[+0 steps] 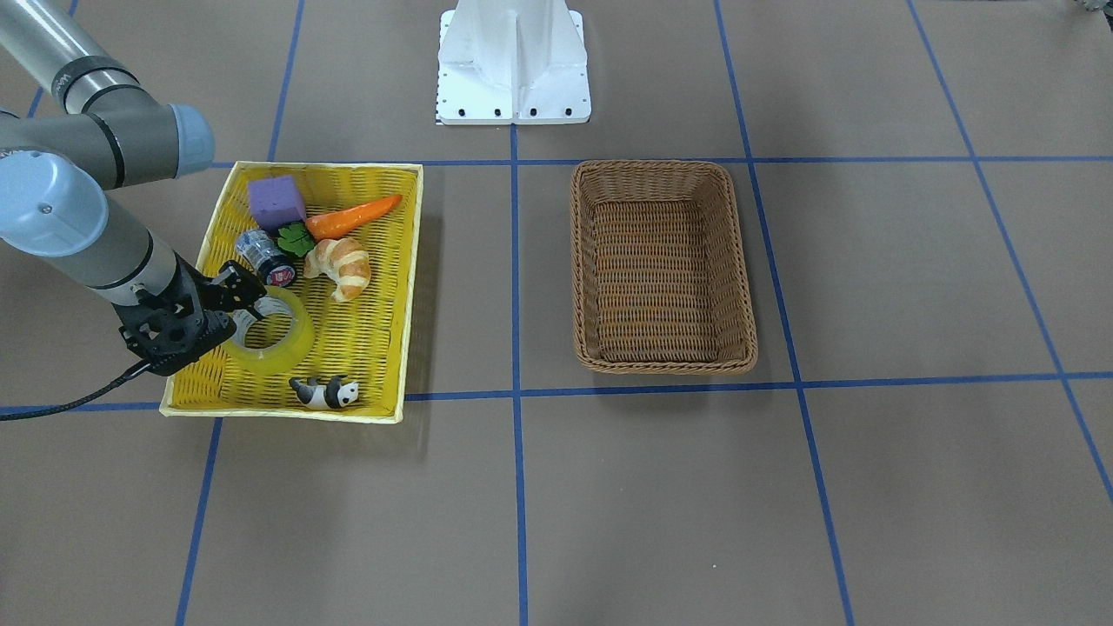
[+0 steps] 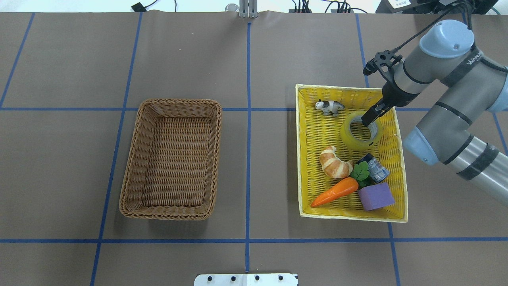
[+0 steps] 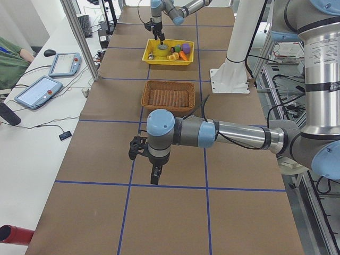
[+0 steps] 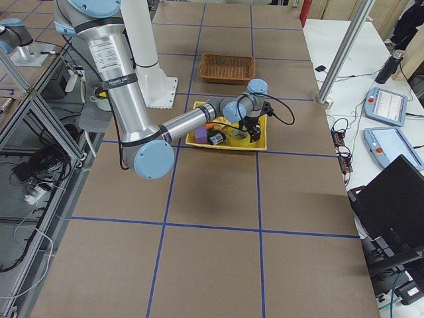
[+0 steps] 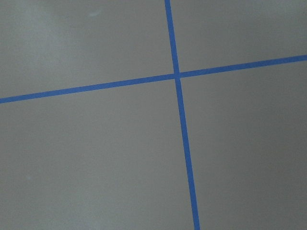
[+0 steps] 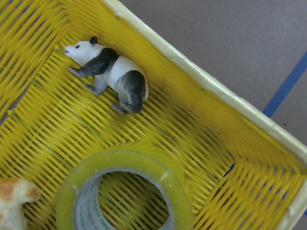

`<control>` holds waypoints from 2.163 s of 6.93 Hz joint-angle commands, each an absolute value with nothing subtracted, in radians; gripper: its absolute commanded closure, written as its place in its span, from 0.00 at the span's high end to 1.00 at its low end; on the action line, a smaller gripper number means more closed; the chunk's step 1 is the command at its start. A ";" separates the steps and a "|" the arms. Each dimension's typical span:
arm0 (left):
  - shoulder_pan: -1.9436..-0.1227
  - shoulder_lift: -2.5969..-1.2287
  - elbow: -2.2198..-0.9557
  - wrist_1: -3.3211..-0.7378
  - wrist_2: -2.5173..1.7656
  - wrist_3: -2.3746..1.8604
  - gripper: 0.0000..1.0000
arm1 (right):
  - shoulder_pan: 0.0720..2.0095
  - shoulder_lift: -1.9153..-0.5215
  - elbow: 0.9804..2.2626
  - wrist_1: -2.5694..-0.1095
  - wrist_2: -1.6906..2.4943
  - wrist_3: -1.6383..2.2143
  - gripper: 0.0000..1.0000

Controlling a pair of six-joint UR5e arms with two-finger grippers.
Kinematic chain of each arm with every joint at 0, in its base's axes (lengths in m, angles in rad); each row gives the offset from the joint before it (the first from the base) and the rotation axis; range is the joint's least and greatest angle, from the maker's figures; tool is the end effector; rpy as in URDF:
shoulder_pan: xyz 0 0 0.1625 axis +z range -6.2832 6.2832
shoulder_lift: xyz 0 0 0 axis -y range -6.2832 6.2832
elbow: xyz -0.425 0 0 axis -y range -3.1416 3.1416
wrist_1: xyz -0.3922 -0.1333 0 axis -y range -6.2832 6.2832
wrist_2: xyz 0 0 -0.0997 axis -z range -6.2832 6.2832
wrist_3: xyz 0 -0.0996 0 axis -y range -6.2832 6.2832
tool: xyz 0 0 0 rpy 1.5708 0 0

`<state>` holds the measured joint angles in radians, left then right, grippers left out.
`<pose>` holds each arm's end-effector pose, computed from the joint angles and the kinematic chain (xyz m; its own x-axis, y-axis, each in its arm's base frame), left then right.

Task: Move tape to another basket

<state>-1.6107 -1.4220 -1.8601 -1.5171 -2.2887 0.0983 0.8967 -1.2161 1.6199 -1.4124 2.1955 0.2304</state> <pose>-0.0849 -0.4281 0.5940 0.7551 0.1245 -0.6437 -0.0345 0.9880 0.1506 -0.3382 -0.5435 0.4222 0.5481 -0.5791 0.6035 0.4139 0.8148 0.4060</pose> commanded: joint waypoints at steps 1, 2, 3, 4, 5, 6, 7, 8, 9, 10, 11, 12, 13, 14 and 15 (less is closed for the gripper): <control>-1.611 -1.424 -1.859 -1.517 -2.289 0.098 0.98 | 0.874 -1.213 1.597 -1.411 2.183 0.232 0.94; -1.611 -1.424 -1.852 -1.517 -2.289 0.098 0.98 | 0.864 -1.213 1.588 -1.411 2.168 0.232 0.93; -1.611 -1.424 -1.852 -1.517 -2.289 0.098 0.98 | 0.862 -1.213 1.576 -1.411 2.163 0.230 0.90; -1.611 -1.424 -1.852 -1.517 -2.289 0.098 0.98 | 0.862 -1.213 1.571 -1.411 2.160 0.230 0.66; -1.611 -1.424 -1.852 -1.517 -2.289 0.098 0.98 | 0.862 -1.213 1.575 -1.411 2.161 0.230 0.01; -1.611 -1.424 -1.853 -1.517 -2.289 0.097 0.98 | 0.864 -1.213 1.583 -1.410 2.161 0.230 0.00; -1.611 -1.424 -1.853 -1.517 -2.289 0.097 0.98 | 0.865 -1.213 1.597 -1.410 2.163 0.232 0.00; -1.611 -1.425 -1.858 -1.513 -2.289 0.094 0.98 | 0.874 -1.213 1.641 -1.411 2.167 0.238 0.00; -1.611 -1.430 -1.858 -1.514 -2.289 0.080 0.98 | 0.893 -1.215 1.695 -1.414 2.174 0.242 0.00; -1.611 -1.431 -1.862 -1.514 -2.289 0.078 0.98 | 0.923 -1.215 1.738 -1.420 2.218 0.248 0.00; -1.611 -1.446 -1.887 -1.516 -2.290 0.034 0.98 | 0.933 -1.212 1.790 -1.411 2.230 0.370 0.00; -1.588 -1.454 -1.917 -1.540 -2.292 -0.001 0.97 | 0.933 -1.183 1.813 -1.338 2.227 0.543 0.00; -1.565 -1.459 -1.916 -1.662 -2.334 -0.093 0.97 | 0.921 -1.181 1.804 -1.174 2.218 0.736 0.00; -1.546 -1.460 -1.908 -1.851 -2.444 -0.270 0.97 | 0.910 -1.181 1.796 -1.031 2.201 0.894 0.00; -1.516 -1.460 -1.907 -2.040 -2.463 -0.457 0.97 | 0.894 -1.181 1.796 -0.935 2.191 1.010 0.00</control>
<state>-1.5470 -1.4591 -1.9090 -1.8309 -2.4126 -0.2550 0.9103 -1.1823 1.7982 -1.0697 2.2047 0.8485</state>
